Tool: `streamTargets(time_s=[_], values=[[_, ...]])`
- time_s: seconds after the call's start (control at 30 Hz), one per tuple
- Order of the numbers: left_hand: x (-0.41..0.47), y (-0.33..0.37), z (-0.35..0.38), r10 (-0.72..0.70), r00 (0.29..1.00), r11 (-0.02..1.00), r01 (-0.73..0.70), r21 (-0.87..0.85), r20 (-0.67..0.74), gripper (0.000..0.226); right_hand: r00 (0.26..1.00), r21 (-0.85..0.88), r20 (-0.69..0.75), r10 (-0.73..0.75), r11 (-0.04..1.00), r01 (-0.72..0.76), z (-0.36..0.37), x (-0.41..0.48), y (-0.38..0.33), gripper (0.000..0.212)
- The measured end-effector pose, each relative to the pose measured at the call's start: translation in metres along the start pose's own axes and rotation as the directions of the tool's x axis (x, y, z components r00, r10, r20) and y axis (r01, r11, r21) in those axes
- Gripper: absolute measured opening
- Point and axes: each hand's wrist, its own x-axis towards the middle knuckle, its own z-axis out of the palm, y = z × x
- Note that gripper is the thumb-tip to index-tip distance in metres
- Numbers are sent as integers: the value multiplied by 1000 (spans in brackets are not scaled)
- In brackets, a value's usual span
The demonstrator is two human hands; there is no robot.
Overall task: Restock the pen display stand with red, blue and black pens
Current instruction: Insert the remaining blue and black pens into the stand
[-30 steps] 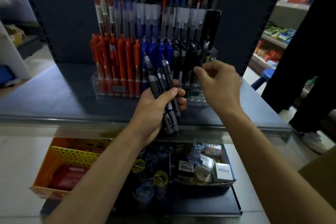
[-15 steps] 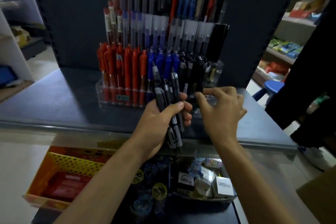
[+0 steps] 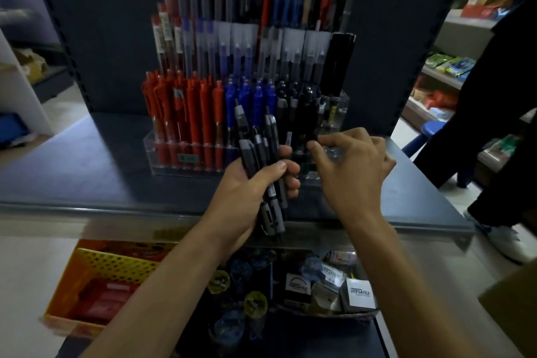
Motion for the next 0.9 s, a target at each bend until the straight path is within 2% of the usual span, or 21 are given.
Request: streamTargets(time_s=[0.13, 0.27, 0.33, 0.4, 0.47, 0.57, 0.77, 0.9], values=[[-3, 2, 1, -10, 1000, 1000, 10, 0, -7, 19, 997, 47, 75, -28, 999, 25, -7, -7, 8, 26], [-5, 2, 3, -5, 1000, 1000, 5, 9, -21, 19, 994, 79, -8, -104, 991, 105, -7, -20, 9, 26], [-6, 2, 5, 8, 999, 1000, -8, 8, -41, 19, 984, 171, -33, -174, 969, 177, -11, -27, 7, 18], [-6, 2, 7, 23, 997, 1000, -22, 15, -72, 19, 972, 328, 17, -233, 920, 214, -16, -33, 4, 6], [-6, 2, 9, 27, 996, 999, -24, 30, -90, 20, 959, 461, 121, -257, 870, 175, -20, -39, 1, 4], [-4, 1, 8, 39, 994, 996, -30, 85, -106, 21, 932, 507, 233, -278, 853, 127, -20, -45, -2, 8], [-4, -1, 7, 75, 990, 988, -57, 145, -123, 9, 935, 503, 275, -226, 862, 60, -19, -43, 3, 15], [-3, -3, 7, 75, 987, 987, -53, 149, -142, 13, 949, 498, 264, -175, 867, 21, -21, -40, 3, 20]])
